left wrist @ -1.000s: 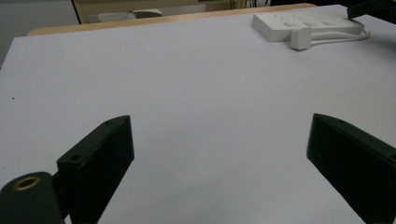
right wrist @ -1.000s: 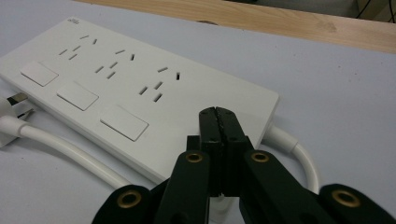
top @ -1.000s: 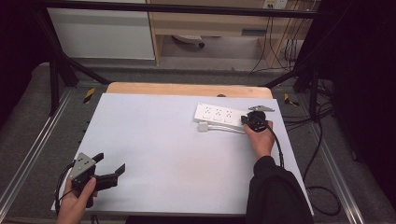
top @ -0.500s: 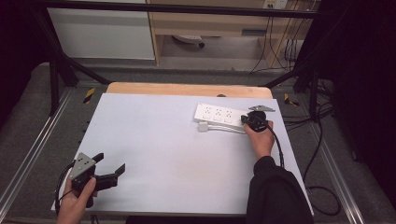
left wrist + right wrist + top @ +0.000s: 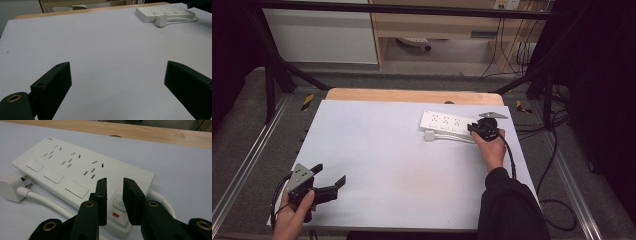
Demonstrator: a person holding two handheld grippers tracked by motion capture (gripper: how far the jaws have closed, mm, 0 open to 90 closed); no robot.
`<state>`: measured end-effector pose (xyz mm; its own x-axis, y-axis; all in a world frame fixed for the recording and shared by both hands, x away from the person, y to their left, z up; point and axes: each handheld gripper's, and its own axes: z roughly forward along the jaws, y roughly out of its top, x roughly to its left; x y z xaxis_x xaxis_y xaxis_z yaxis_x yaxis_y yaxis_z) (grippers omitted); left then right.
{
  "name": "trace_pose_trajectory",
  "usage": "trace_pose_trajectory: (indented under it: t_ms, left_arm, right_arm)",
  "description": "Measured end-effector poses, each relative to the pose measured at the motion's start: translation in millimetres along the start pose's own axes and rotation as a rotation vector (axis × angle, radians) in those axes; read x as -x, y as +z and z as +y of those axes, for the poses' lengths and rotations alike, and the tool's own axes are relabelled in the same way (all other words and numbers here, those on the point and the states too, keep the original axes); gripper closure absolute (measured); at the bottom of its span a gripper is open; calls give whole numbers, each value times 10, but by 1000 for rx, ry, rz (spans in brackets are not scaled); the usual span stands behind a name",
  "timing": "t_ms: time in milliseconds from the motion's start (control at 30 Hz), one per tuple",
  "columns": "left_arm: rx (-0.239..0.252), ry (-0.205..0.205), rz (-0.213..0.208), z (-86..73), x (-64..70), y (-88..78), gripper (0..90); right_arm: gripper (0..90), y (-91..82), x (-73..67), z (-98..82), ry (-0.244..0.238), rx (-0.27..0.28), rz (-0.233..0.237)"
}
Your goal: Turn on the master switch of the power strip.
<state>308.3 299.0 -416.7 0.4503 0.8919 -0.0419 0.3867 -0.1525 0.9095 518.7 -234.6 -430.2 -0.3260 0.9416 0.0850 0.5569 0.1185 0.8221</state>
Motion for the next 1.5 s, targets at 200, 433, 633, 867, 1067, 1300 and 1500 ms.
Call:
trace_pose_trajectory:
  t_ms: [200,433,633,867,1067,1300,1500]
  left_arm:
    - [-1,0,2,-1,-3,0,75]
    - [-2,0,3,-2,-5,-1,75]
    - [-2,-2,5,-3,-7,-4,75]
    - [-2,-4,5,-4,-11,-5,75]
    - [-1,-5,6,-6,-11,-6,74]
    - [-2,-5,7,-6,-11,-6,74]
    - [-7,-6,6,-9,-13,-5,73]
  right_arm:
    - [574,-14,-20,28,10,9,15]
    - [375,-3,-45,48,18,17,8]
    - [238,-2,-52,70,37,18,2]
    - [88,-31,-56,88,52,24,10]
    - [74,-92,-54,110,30,34,7]
    - [74,-171,-65,136,20,42,19]
    - [76,-245,-65,156,25,49,38]
